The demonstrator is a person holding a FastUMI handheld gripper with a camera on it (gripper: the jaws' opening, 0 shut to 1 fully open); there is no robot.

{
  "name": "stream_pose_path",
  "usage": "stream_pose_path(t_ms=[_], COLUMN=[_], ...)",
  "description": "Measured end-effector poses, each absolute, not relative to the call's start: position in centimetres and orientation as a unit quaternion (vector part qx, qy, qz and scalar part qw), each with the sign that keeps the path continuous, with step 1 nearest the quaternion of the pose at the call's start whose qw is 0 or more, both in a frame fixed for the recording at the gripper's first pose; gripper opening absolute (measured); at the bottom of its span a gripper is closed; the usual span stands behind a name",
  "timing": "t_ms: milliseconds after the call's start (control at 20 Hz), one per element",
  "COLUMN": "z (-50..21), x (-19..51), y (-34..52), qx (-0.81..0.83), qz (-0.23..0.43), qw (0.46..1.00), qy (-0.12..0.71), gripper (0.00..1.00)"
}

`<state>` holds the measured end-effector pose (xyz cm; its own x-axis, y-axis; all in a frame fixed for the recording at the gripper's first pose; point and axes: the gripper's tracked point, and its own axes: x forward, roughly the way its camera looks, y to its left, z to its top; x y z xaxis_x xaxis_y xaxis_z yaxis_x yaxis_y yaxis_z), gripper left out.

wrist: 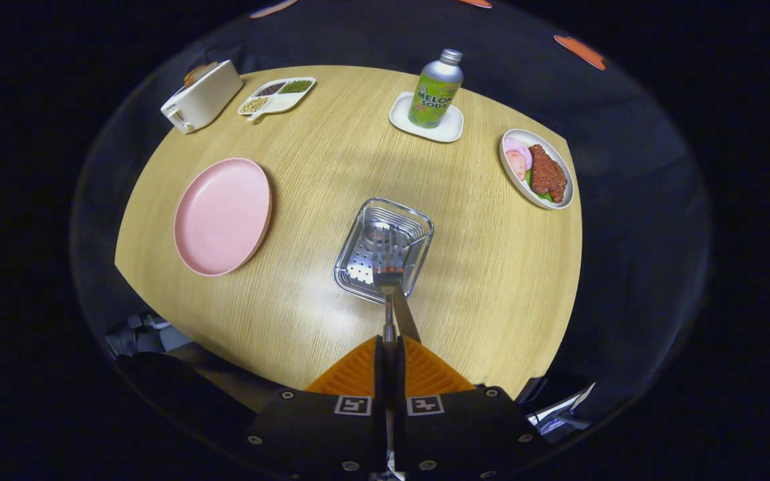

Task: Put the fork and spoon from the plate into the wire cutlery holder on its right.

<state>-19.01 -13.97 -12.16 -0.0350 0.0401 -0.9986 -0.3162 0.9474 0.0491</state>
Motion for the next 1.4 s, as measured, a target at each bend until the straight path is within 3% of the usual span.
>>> stream_pose_path(t_ms=[350,750,1200,1400], z=[-13.1,-10.7,0.7,6.8], x=[-17.7,-13.4,-4.0,-1.7], y=[-13.0,-12.5,-14.7,-15.1], qx=[-0.052,0.024,0.014,0.019], qz=[0.12,0.095,0.077,0.063], qw=[0.678,0.751,0.91,0.952], qy=[0.723,0.653,0.407,0.298], gripper=[0.07,0.1,0.11,0.25])
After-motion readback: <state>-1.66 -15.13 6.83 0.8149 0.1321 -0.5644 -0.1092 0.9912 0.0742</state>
